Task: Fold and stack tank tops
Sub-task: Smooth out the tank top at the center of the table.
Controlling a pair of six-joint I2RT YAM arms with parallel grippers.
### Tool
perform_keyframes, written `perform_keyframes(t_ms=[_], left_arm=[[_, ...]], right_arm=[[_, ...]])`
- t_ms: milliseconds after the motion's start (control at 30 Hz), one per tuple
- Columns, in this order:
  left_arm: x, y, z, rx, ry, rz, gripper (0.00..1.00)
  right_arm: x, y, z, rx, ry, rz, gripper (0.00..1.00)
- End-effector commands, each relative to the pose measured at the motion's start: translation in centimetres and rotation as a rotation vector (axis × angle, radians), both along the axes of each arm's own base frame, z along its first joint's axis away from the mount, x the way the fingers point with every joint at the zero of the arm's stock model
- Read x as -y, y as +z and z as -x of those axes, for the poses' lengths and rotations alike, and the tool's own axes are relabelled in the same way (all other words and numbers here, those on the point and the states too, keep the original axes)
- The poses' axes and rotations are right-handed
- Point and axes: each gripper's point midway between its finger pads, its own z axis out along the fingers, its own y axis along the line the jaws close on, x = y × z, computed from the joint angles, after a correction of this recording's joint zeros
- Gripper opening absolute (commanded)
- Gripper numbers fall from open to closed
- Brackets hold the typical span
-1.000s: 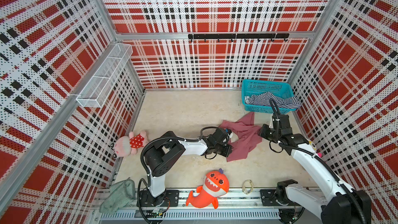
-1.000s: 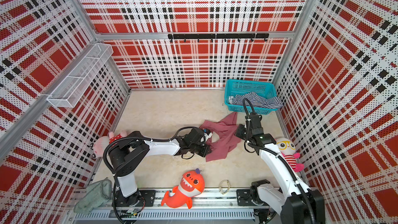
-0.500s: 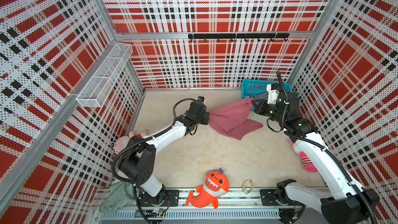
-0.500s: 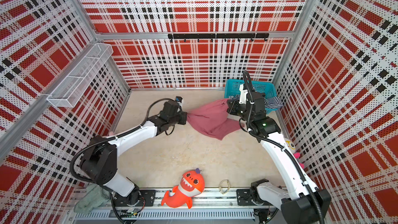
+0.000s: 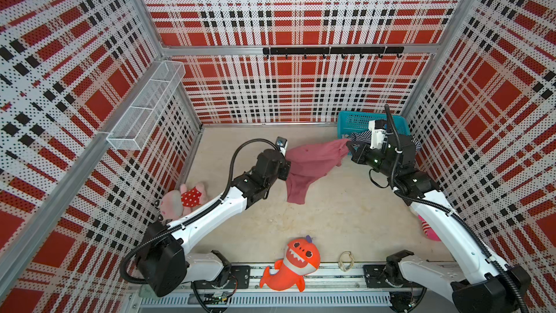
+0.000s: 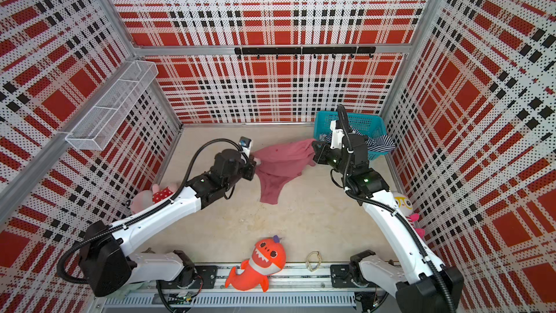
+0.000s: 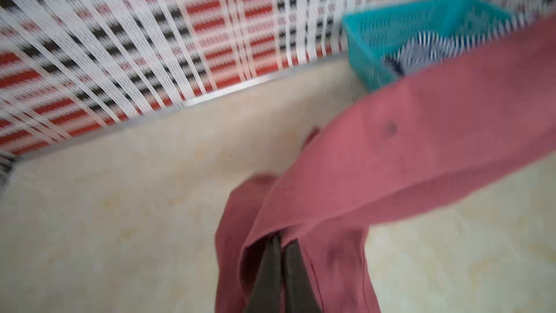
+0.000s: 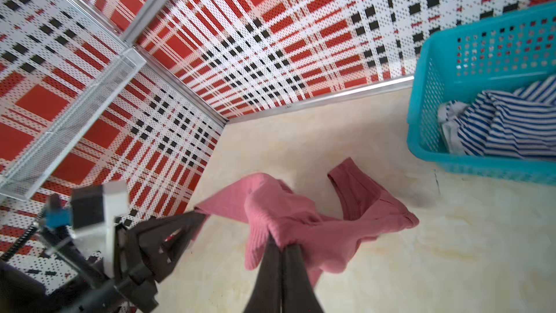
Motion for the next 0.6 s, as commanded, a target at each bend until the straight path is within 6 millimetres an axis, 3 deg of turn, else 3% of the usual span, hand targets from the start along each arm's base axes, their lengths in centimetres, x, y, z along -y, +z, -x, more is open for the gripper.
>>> perform_keyframes(t_ms=[0,33,100,133,200,300,400,500,567], left_arm=[[-0.2,-5.9,3.9,-0.169,-0.005,0.033,0.00],[0.3,-7.2,5.2,-0.211,-0.048,0.037,0.02],[1.2,-8.9,7.3,-0.269,-0.135,0.000,0.48],[1.2,-9.3,8.2,-0.286,-0.151,-0.031,0.65],[0.9,-9.1,8.7,-0.317,-0.137,-0.029,0.78],[-0.2,-8.3,8.5,-0.358,-0.085,0.077,0.79],[-1.0,-8.2,8.2,-0.407,-0.024,0.225,0.74],[-1.0,-9.9,8.8,-0.503,0.025,0.350,0.65],[0.0,-11.3,10.2,-0.579,0.006,0.384,0.56]], right_arm=[[1.8,-2.3,1.3,-0.035,-0.051,0.050,0.00],[2.3,-3.5,1.6,-0.062,-0.067,0.064,0.00],[3.3,-5.4,2.0,-0.105,-0.098,0.079,0.00],[3.8,-6.3,2.1,-0.127,-0.114,0.080,0.00],[4.3,-7.2,2.2,-0.150,-0.126,0.077,0.00],[4.7,-7.9,2.3,-0.173,-0.141,0.105,0.00],[5.1,-8.2,2.3,-0.182,-0.155,0.127,0.00],[5.5,-8.2,2.4,-0.186,-0.173,0.138,0.00],[5.7,-8.3,2.3,-0.189,-0.183,0.144,0.00]])
